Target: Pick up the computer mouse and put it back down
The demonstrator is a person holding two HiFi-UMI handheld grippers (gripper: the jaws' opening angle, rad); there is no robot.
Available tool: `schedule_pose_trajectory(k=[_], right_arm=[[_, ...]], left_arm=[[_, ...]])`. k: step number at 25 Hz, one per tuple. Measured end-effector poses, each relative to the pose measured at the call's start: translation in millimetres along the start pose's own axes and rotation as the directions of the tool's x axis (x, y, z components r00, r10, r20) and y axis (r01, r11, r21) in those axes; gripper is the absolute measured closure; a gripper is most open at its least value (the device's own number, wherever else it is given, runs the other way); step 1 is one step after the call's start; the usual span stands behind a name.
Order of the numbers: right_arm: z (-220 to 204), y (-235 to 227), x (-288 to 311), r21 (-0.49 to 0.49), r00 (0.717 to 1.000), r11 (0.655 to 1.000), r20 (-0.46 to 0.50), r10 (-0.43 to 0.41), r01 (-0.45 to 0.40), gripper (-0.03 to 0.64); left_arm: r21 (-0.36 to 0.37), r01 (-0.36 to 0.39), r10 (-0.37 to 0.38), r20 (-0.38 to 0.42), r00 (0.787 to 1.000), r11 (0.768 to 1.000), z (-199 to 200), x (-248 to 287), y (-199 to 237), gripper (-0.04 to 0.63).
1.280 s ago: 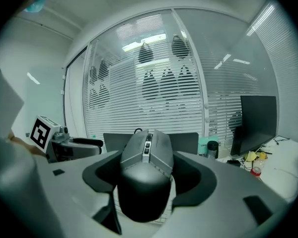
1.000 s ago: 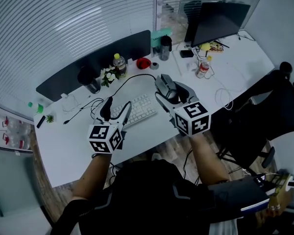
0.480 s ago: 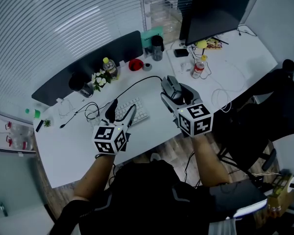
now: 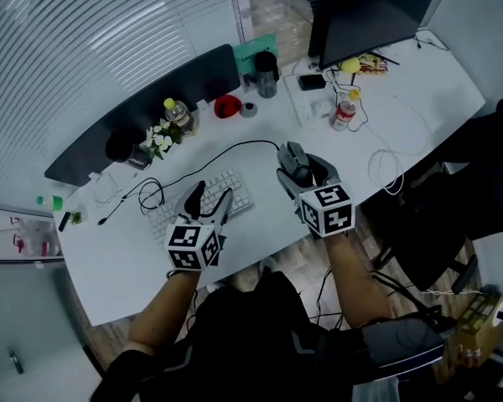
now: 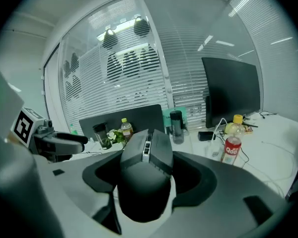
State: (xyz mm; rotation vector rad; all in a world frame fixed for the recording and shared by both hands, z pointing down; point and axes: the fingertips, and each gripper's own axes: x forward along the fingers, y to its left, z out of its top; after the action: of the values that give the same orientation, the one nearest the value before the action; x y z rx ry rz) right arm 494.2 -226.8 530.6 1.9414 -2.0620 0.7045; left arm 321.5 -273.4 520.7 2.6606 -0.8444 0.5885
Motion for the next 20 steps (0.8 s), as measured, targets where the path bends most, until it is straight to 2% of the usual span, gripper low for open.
schedule_pose_trajectory(k=[9, 14, 20], right_arm=[[-72.6, -27.5, 46.9, 0.015, 0.99, 1.0, -0.138, -0.007, 0.009, 0.321], [-105.4, -33.8, 65.0, 0.01, 0.979, 1.0, -0.204, -0.003, 0.005, 0.321], [-128.5, -41.5, 81.6, -0.002, 0.968, 1.0, -0.25, -0.012, 0.012, 0.321]], left_arm=[[-0.014, 0.023, -0.025, -0.121, 0.992, 1.0, -55.5, 40.6, -4.5, 0.299], [-0.053, 0.032, -0.041, -0.164, 0.986, 0.998, -69.9, 51.9, -8.8, 0.299], [-0.038, 0.035, -0.041, -0.193, 0.98, 0.999, -80.4, 63.6, -9.4, 0.299]])
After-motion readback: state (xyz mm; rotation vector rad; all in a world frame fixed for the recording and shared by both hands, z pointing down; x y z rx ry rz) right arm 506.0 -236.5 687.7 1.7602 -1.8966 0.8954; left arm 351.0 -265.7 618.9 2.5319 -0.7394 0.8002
